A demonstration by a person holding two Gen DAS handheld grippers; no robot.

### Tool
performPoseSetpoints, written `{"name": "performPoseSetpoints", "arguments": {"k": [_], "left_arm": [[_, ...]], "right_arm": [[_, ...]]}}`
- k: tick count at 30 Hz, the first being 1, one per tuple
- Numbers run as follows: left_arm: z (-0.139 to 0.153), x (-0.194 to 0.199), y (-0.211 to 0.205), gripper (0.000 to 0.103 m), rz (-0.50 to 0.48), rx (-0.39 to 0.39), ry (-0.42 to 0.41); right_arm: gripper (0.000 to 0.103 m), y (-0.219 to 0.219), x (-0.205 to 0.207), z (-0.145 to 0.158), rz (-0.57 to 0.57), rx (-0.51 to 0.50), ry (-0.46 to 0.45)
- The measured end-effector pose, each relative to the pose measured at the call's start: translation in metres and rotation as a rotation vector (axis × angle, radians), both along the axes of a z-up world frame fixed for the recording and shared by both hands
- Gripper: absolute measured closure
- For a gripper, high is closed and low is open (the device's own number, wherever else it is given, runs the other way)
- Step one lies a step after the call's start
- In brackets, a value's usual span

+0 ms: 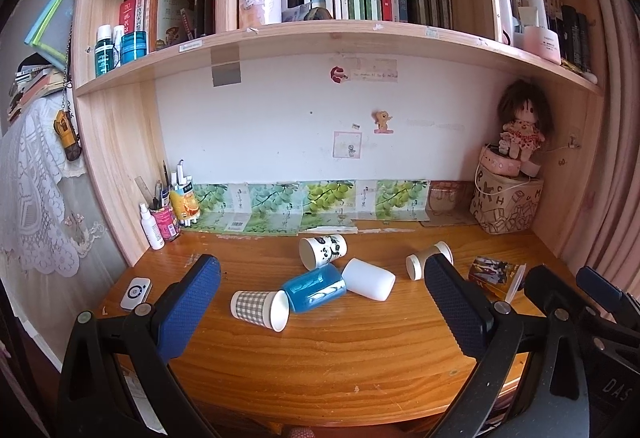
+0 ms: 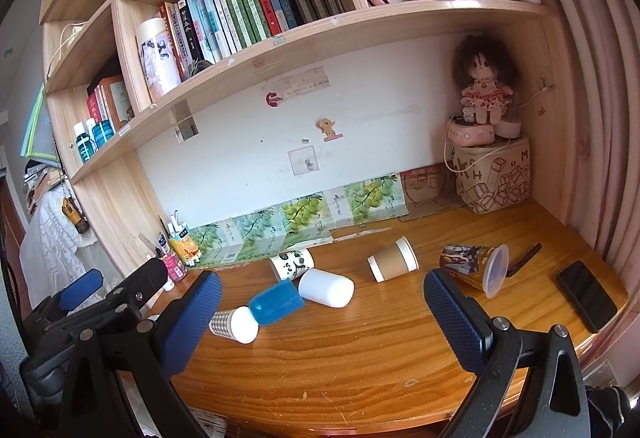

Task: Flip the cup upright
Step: 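Move both tools toward the tipped blue plastic cup on the desk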

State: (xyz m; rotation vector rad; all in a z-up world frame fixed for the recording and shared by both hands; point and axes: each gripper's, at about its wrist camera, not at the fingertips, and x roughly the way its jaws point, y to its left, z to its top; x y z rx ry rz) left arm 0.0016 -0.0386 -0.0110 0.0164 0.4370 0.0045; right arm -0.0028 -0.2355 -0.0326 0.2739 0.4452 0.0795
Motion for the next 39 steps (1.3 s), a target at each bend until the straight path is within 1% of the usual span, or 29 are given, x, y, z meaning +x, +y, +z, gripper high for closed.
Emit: {"name": "performPoseSetpoints", "arguments": {"k": [12, 22, 29, 35, 39], "left_arm": [[0.001, 0.003, 0.004, 0.002, 0.019, -0.004, 0.004], [-0.004, 0.014, 0.001, 0.002, -0.026, -0.024, 0.026], [-0.009, 0.032, -0.002, 0.001, -0.047, -0.027, 0.060], [-0.016, 0.053, 0.001, 0.002, -0.040, -0.037, 0.101], [-0.019, 0.069, 0.002, 0.001, -0.040, -0.037, 0.121]], "right_arm": [[0.002, 0.002, 0.005, -0.001, 0.023, 0.012, 0.004], [0.002, 0.000, 0.008, -0.002, -0.010, 0.001, 0.019], [0.002, -0.003, 0.019, -0.005, -0.035, -0.002, 0.045], [0.002, -0.004, 0.041, -0.011, -0.035, 0.010, 0.099], [0.001, -0.003, 0.056, -0.016, -0.038, 0.010, 0.118]]}}
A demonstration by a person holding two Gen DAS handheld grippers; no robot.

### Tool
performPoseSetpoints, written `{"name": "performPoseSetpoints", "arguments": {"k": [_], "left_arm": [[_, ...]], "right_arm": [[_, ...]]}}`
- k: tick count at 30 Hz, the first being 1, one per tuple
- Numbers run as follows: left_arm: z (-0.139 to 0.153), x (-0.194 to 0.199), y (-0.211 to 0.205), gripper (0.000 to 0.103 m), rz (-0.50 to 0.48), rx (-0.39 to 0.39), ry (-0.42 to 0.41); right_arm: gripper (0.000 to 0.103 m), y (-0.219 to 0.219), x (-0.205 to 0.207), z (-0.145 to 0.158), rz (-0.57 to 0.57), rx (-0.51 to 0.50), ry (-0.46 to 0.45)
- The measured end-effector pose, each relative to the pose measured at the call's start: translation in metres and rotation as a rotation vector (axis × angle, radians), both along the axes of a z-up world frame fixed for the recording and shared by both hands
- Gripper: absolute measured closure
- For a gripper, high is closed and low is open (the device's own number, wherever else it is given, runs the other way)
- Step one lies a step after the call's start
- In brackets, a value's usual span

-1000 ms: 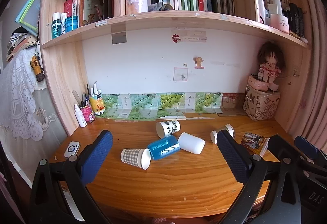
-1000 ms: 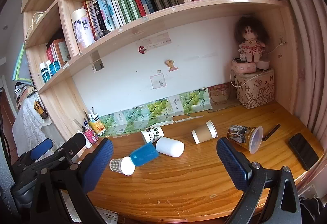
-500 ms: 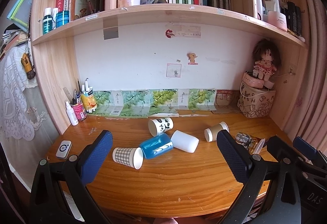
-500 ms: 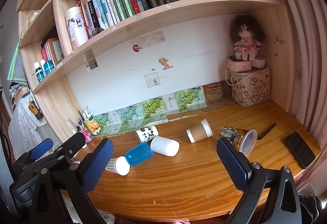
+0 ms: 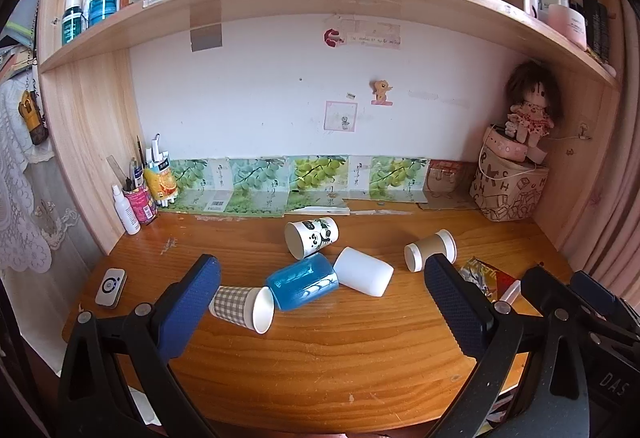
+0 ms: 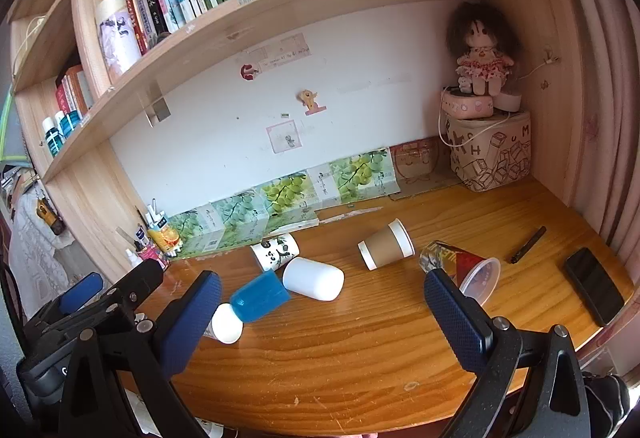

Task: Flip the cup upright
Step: 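Move both tools toward the tipped blue plastic cup on the desk, then lower the left tool over the blue cup and close its fingers on it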

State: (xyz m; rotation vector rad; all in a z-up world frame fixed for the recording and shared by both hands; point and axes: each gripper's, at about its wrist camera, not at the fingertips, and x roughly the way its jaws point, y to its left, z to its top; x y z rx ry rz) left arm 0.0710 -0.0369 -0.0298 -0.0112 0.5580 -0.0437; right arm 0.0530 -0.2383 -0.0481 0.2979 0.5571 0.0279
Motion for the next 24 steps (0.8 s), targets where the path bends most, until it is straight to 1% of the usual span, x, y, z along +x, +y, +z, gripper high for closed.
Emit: {"name": "performPoseSetpoints", "arguments": {"k": [7, 11, 14, 18, 22, 24], "left_arm": [[0.000, 0.034, 0.001, 0.001, 0.010, 0.051, 0.037], [-0.004, 0.052, 0.000, 0.001, 0.015, 0.105, 0.079], [-0.010, 0.064, -0.004, 0.001, -0.011, 0.147, 0.117], [-0.020, 0.081, -0.009, 0.001, -0.044, 0.212, 0.170], [-0.031, 0.103, -0.011, 0.001, -0.074, 0.237, 0.243], [-0.037, 0.113, -0.013, 0.001, -0.094, 0.265, 0.278]], "right_arm": [[0.002, -0.004, 0.035, -0.011, -0.011, 0.052, 0.043], [0.001, -0.007, 0.055, -0.019, -0.022, 0.106, 0.075], [0.001, -0.009, 0.071, -0.027, -0.028, 0.143, 0.111], [0.001, -0.011, 0.092, -0.043, -0.031, 0.208, 0.184], [0.001, -0.015, 0.111, -0.061, -0.052, 0.256, 0.282], [0.001, -0.020, 0.118, -0.072, -0.071, 0.289, 0.330]]}}
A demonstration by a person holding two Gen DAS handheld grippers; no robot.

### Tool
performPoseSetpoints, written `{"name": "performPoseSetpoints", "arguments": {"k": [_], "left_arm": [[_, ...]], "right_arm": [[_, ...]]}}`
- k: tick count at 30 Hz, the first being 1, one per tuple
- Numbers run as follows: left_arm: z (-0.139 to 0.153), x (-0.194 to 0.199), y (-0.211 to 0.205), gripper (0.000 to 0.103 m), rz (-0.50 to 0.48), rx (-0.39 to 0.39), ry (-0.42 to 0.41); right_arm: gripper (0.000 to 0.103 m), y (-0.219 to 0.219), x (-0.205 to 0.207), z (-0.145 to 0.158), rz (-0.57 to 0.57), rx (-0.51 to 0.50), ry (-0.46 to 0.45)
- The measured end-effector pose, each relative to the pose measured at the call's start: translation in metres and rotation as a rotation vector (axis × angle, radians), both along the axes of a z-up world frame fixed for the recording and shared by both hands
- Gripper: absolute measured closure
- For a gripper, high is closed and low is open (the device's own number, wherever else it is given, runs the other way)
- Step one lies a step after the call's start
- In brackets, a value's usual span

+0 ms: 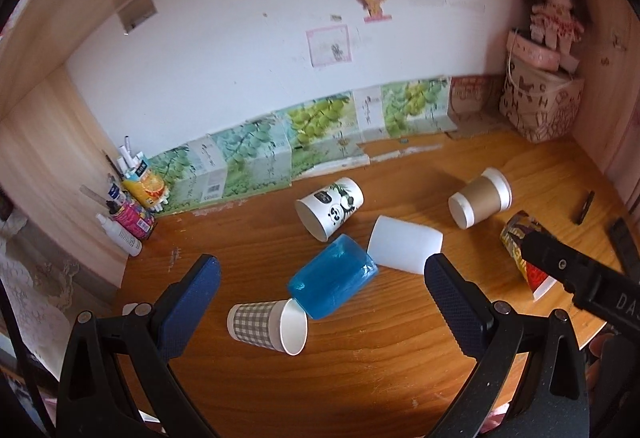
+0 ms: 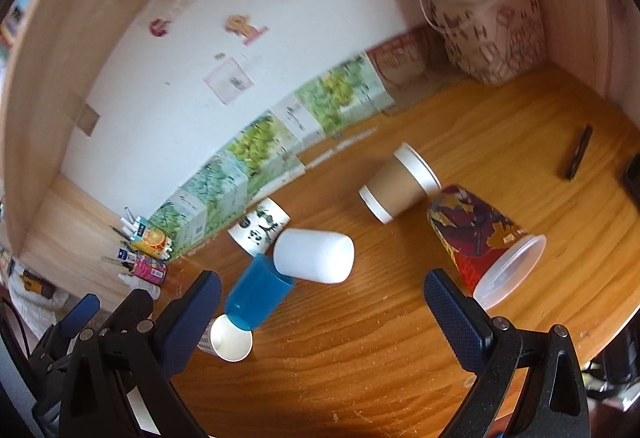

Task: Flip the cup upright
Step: 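Lower the left tool over the blue cup and close its fingers on it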

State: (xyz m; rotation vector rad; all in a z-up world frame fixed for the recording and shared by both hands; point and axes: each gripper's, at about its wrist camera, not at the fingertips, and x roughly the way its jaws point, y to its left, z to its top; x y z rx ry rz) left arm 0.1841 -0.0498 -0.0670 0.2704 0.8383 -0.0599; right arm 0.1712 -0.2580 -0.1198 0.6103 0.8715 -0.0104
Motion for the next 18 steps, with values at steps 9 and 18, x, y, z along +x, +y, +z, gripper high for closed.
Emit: {"name": "performPoseSetpoints", "arguments": {"k": [9, 18], "left_arm": [[-0.039, 0.039, -0.009, 0.001, -0.123, 0.158, 0.148], [-0.081, 0.078, -0.006, 0.001, -0.170, 0.182, 0.304]], "right_arm": [[0.001, -0.015, 0.023, -0.058, -0.060, 0.185, 0.261], [0.001, -0.018, 0.033, -0.084, -0.075, 0.245, 0.359]]}}
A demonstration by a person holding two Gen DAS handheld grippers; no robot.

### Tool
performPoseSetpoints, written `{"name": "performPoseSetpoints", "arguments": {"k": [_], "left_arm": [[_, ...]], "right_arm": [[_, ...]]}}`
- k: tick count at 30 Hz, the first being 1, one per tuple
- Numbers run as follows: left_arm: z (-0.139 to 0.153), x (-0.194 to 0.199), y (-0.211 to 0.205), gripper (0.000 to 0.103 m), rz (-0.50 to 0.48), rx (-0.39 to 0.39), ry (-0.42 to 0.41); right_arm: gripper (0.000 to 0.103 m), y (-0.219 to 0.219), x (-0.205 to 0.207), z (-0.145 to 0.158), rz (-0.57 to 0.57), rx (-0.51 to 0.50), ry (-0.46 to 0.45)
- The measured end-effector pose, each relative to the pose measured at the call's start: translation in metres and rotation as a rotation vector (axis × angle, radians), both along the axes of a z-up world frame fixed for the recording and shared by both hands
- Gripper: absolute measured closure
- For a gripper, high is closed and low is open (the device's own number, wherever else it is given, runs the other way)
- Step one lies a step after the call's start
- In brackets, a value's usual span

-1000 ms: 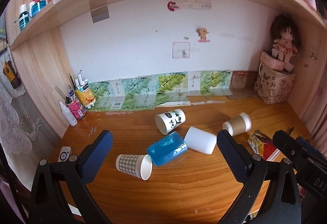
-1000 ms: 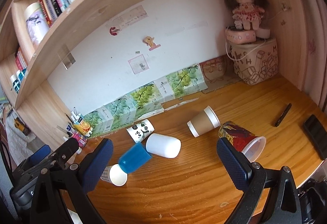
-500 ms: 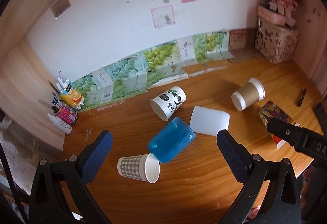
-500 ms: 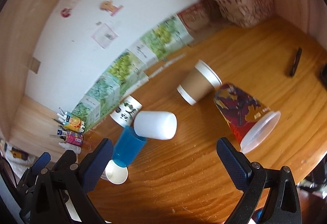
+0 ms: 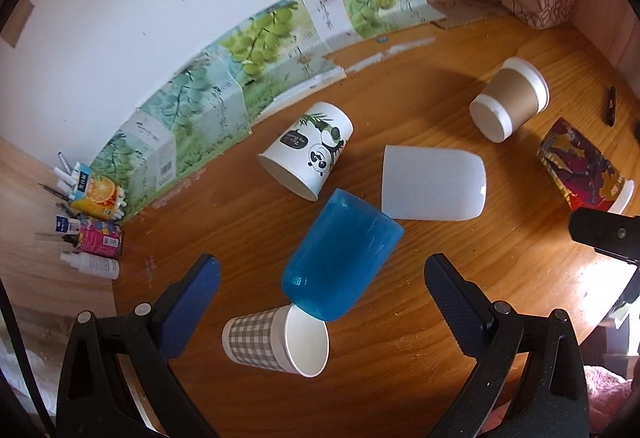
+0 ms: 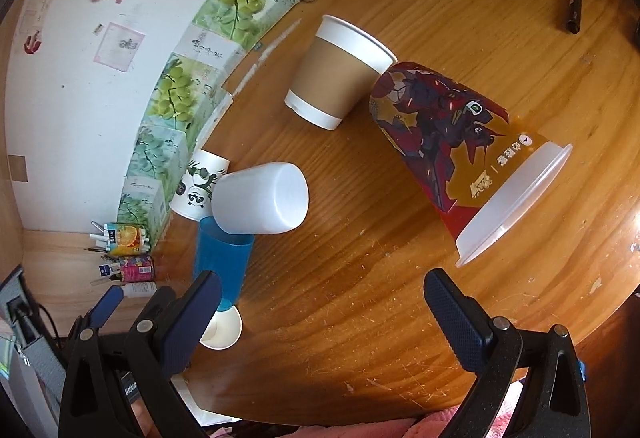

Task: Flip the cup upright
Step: 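Lower the left tool over the blue cup and close its fingers on it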

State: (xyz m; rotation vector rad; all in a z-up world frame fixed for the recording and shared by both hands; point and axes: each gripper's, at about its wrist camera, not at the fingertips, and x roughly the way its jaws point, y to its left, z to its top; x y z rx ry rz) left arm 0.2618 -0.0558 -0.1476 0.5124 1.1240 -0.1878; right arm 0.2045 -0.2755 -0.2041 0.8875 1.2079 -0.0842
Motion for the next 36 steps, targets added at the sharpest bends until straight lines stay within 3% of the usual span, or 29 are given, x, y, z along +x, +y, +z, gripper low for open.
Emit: {"name": "performPoseSetpoints", "arguments": {"k": [3, 10, 16, 26, 36], "left_arm": [[-0.012, 0.010, -0.002, 0.002, -0.022, 0.022, 0.026], [-0.044, 0.027, -0.006, 0.002, -0.031, 0.074, 0.202], [-0.062, 0.030, -0.009, 0.002, -0.054, 0.141, 0.237], [-0.082, 0.043, -0.008, 0.002, -0.065, 0.138, 0.324], [-0.089, 0.048, -0.011, 0.017, -0.079, 0.113, 0.364]], "right_arm": [[0.001, 0.000, 0.002, -0.003, -0.002, 0.000, 0.017], [0.001, -0.001, 0.009, -0.010, -0.004, 0.007, 0.056], [0.002, 0.002, 0.017, -0.021, 0.006, 0.036, 0.087], [0.001, 0.010, 0.029, -0.040, 0.025, 0.120, 0.142], [0.001, 0.008, 0.029, -0.042, 0.011, 0.121, 0.156]]}}
